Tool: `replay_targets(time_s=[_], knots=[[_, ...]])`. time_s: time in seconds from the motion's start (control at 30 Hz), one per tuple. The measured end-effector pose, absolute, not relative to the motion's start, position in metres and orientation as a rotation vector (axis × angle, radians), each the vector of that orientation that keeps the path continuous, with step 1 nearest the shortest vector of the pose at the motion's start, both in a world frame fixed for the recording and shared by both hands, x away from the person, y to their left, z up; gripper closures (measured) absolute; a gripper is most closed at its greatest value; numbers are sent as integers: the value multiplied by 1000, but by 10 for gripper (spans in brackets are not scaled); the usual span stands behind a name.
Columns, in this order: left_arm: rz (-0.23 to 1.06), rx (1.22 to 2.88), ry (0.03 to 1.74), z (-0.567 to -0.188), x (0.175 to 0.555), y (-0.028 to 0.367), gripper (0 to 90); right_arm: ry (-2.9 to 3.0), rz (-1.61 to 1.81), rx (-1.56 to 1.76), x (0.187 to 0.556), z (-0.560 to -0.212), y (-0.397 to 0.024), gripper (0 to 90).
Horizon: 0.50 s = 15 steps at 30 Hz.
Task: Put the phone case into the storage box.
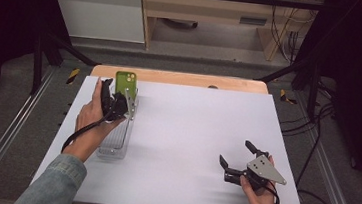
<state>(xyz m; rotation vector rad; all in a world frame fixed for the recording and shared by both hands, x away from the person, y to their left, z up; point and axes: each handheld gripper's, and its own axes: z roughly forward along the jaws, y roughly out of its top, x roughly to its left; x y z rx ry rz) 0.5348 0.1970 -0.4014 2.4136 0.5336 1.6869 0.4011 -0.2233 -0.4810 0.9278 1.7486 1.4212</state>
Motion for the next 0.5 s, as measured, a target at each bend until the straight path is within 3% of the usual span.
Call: replay_targets(time_s=[0.5], knots=[[1652,2390,558,-397,517,203,74,1750,1416,927,401,-481,-222,30]])
